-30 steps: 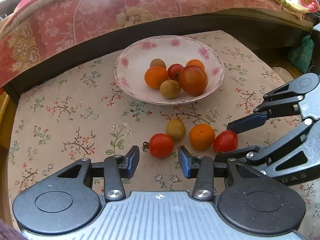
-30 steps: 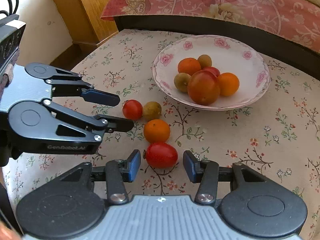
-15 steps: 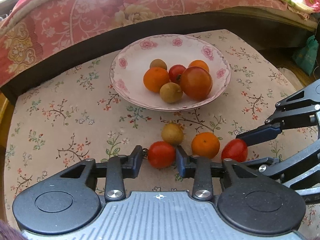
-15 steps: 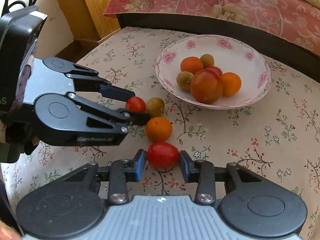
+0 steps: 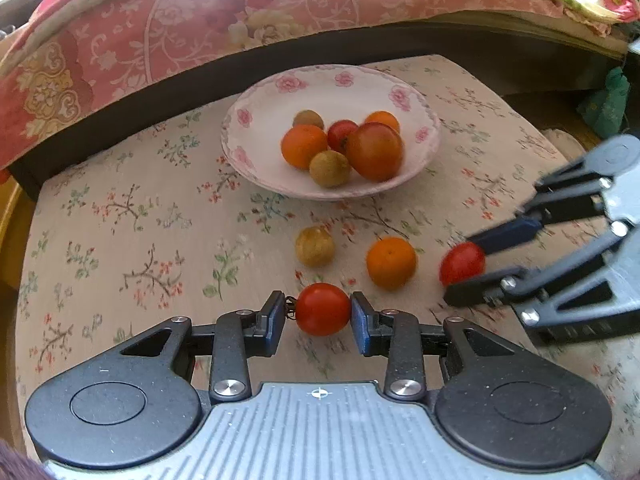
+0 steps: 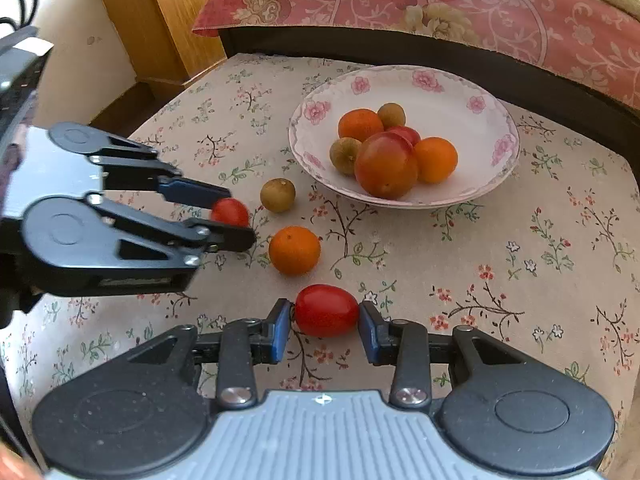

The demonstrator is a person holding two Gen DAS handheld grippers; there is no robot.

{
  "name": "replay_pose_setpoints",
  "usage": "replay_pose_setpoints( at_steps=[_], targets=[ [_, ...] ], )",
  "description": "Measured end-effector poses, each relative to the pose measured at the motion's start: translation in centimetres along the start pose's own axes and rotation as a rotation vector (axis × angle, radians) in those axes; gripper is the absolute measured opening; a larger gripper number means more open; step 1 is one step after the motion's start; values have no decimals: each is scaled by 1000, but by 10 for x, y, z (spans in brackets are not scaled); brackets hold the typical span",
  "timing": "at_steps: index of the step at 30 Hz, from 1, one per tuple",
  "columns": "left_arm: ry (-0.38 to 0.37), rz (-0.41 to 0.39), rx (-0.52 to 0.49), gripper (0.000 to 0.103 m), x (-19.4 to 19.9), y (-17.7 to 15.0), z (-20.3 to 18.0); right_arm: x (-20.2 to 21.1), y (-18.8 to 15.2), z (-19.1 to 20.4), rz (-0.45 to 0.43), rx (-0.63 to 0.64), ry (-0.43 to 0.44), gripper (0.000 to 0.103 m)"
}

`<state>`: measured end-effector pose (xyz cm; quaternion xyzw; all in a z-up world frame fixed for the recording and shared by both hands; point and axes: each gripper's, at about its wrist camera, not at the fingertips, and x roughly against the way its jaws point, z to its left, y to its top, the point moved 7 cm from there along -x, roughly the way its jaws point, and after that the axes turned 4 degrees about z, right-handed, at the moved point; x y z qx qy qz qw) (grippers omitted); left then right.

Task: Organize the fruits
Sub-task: 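Grasp a cherry tomato with the left tool while the right tool grasps another cherry tomato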

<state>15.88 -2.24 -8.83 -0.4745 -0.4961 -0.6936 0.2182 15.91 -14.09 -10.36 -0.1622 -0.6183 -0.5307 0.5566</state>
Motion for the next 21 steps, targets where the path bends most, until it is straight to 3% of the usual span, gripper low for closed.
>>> replay_pose_setpoints(
  at_steps=[9,15,21],
  targets=[
    [-8,41,-32,44,8,-27,-24,3,-8,6,3,65,-20,40],
    [-12,36,-52,45,7,-28,-26,2,-11,5,18,78,-21,41],
    [-10,32,-86,58,8,-30,-31,3,-12,4,20,75,-17,42]
  ],
)
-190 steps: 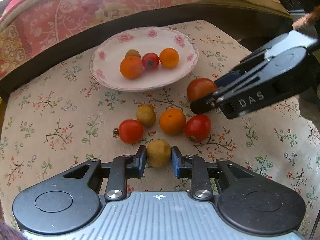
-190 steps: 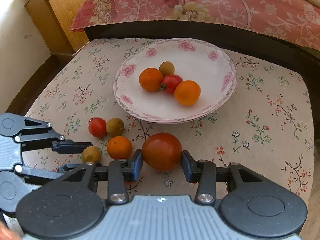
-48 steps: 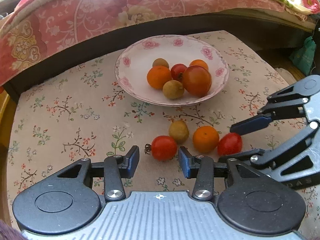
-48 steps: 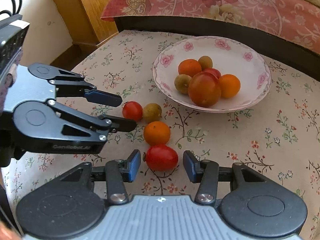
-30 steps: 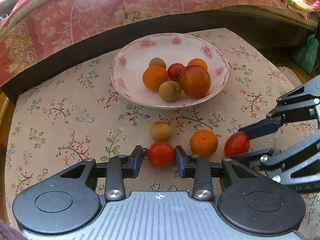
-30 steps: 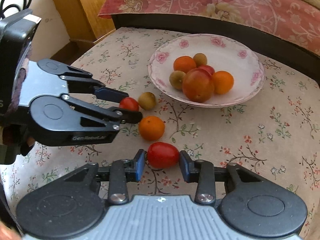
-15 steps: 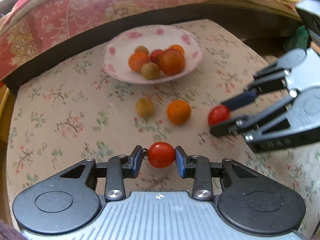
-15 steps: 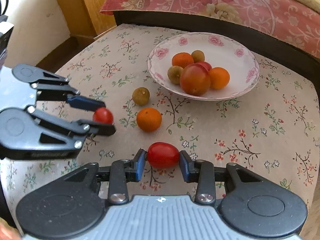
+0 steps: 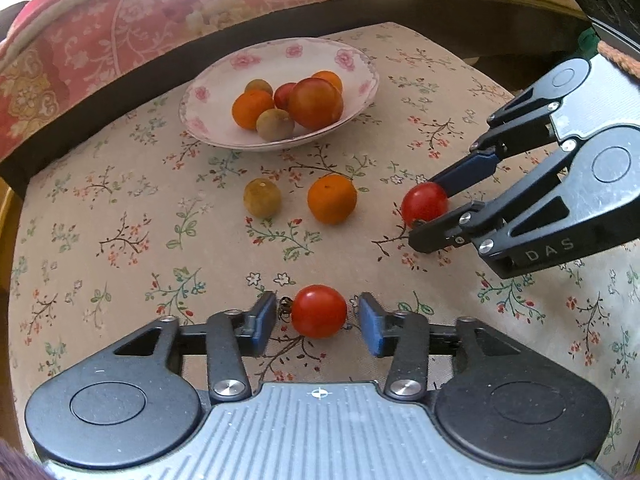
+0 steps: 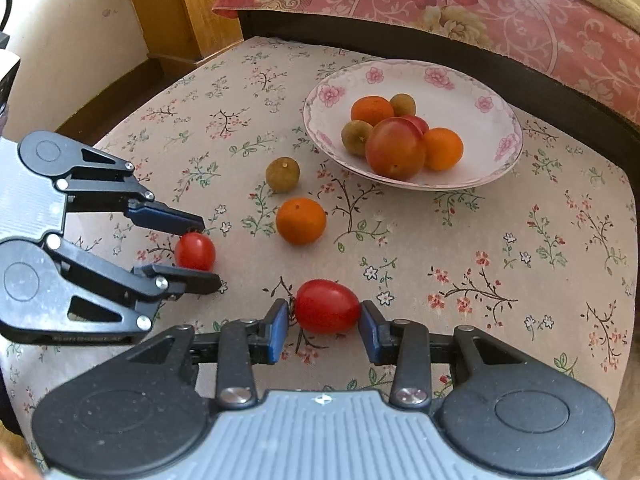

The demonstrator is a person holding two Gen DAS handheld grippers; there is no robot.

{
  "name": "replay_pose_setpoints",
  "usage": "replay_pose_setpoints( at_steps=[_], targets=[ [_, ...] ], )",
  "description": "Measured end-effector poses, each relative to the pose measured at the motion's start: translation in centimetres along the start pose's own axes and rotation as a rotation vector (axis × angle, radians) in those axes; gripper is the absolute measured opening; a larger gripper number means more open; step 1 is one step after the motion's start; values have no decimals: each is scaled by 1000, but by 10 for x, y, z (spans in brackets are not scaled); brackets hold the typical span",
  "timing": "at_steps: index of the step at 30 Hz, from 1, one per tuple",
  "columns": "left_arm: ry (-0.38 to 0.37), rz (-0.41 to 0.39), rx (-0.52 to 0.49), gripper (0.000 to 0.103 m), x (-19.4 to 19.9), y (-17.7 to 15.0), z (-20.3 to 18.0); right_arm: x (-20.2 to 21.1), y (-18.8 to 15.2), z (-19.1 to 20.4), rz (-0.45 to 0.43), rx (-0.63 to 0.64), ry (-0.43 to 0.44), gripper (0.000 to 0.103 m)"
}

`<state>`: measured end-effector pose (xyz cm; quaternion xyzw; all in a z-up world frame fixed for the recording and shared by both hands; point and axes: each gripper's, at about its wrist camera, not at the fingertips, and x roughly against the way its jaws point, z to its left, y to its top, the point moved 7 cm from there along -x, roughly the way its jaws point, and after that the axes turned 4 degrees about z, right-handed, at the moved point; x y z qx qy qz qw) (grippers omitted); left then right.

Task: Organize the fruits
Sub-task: 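Grasp a cherry tomato with the left tool while the right tool grasps another cherry tomato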

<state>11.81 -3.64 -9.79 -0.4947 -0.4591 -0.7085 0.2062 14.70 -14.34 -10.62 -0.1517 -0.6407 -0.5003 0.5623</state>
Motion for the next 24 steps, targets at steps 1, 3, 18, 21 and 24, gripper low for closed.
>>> replay_pose_setpoints(
  at_steps=[1,3,18,21,24],
  targets=[
    [2,-1,-2,59,0,0,0,0,0,0,0,-1,3,43],
    [4,3,-1,59,-1,-1,0,0,-1,0,-3,-2,8,44],
    [9,-7,14,57,3,-1,0,3,0,-4,-21,-32,2,47],
    [9,-7,29,57,5,-2,1,2,0,-6,-19,-39,2,47],
    [5,-7,48,57,7,-4,0,1,1,-4,-20,-35,0,47]
  ],
)
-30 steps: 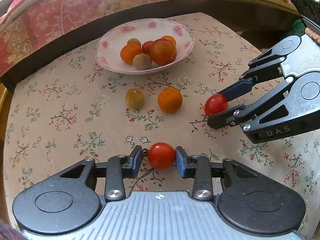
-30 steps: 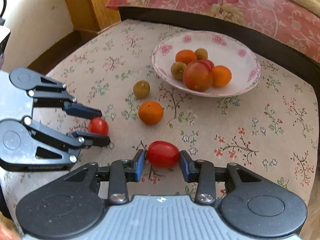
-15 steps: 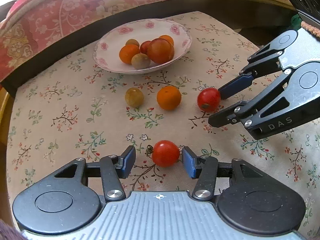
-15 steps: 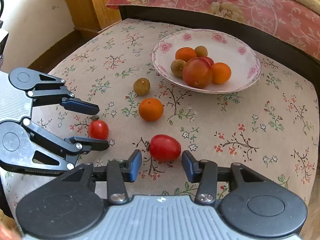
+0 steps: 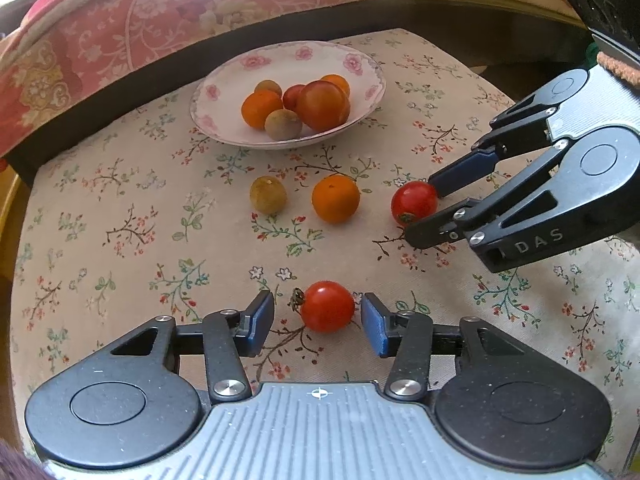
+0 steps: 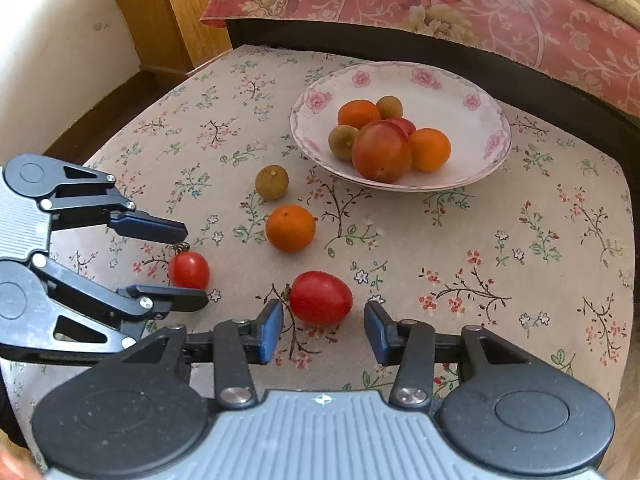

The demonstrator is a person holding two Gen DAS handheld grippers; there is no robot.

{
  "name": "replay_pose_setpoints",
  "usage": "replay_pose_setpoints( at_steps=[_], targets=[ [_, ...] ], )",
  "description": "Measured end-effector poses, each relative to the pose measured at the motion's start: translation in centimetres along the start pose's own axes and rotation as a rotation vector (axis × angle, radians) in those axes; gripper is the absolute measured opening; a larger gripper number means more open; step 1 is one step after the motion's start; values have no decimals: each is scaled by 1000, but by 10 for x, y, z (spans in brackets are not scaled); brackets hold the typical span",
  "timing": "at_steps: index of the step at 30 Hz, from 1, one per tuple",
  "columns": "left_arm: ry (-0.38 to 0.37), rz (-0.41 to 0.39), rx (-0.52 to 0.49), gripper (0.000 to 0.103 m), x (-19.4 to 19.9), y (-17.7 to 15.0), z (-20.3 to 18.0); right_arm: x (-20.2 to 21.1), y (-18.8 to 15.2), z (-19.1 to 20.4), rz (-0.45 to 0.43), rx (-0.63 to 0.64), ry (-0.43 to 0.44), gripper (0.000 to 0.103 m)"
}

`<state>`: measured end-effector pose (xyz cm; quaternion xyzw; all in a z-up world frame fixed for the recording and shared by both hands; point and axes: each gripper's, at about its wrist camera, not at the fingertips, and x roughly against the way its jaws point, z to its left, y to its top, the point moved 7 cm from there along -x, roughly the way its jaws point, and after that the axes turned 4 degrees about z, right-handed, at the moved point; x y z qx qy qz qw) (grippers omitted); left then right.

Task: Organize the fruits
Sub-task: 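Grasp a cherry tomato with the left tool while the right tool grasps another cherry tomato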

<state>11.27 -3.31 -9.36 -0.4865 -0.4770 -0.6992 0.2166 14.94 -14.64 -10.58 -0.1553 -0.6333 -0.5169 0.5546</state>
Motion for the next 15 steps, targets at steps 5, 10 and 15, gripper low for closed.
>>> replay_pose_setpoints(
  at_steps=[5,10,15],
  targets=[
    [-11,10,5,57,-3,-3,-5,-1,2,4,-2,11,-2,47],
    [-28,8,24,53,-5,-2,-4,-3,4,3,-13,8,-6,47],
    [-37,5,36,43,-4,-1,-4,-4,5,3,-12,7,-20,43]
  ],
)
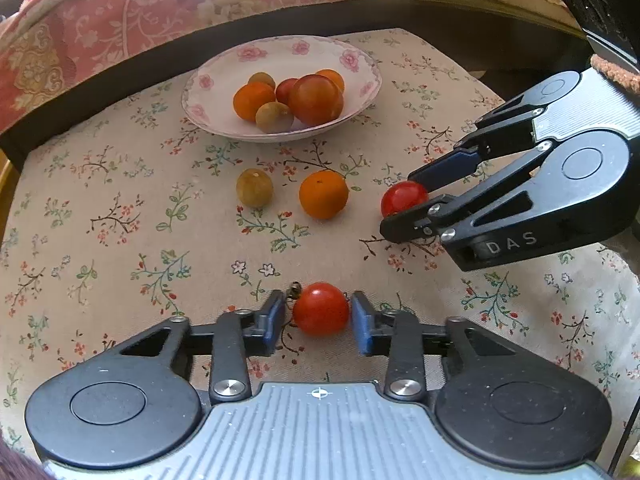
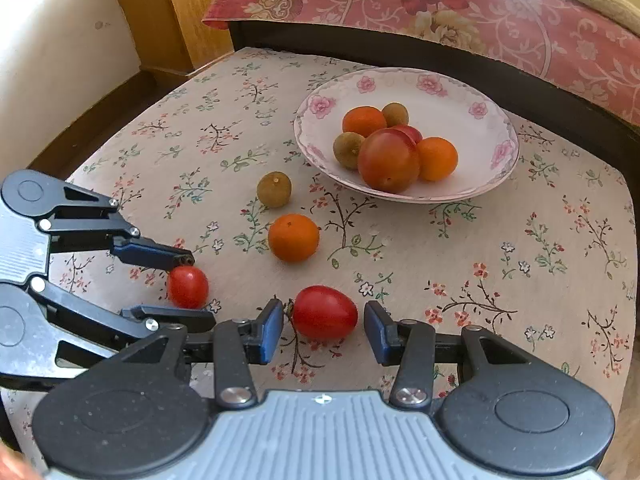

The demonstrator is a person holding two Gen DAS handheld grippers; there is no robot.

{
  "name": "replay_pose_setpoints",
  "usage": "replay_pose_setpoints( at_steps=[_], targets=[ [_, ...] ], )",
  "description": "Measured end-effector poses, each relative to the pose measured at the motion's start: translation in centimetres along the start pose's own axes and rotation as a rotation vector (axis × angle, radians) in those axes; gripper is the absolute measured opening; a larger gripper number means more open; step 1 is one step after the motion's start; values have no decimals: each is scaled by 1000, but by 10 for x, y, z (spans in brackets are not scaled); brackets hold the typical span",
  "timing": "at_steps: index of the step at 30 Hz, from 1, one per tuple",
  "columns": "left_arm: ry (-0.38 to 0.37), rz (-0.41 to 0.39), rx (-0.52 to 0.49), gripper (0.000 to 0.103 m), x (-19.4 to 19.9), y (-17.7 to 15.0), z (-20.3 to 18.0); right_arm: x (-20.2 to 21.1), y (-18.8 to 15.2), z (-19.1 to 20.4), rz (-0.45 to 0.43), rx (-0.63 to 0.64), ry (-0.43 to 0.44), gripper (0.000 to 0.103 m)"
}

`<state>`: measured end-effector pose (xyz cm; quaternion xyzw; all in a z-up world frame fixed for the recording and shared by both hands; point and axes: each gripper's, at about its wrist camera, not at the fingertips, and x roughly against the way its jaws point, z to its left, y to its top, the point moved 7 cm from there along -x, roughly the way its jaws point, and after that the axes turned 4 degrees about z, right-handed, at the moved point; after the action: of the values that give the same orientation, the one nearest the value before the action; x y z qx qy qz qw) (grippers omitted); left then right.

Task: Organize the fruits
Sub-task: 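Grasp a cherry tomato with the left tool while the right tool grasps another cherry tomato, then carry both cherry tomatoes onto the white plate and open both tools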

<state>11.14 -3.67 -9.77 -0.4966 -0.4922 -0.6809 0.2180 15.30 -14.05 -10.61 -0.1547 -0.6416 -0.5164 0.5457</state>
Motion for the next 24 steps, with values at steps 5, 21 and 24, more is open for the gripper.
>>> replay_pose_setpoints(
  at_steps=[5,21,24],
  targets=[
    [9,-3,-14,41,1,1,-2,1,-1,3,10,13,-8,40],
    [42,-80,-12,39,9,26,4,18,14,-9,-53,-47,-12,39],
    [52,-100,-10,39,10,39,6,22,22,-15,-72,-62,-21,39]
  ],
)
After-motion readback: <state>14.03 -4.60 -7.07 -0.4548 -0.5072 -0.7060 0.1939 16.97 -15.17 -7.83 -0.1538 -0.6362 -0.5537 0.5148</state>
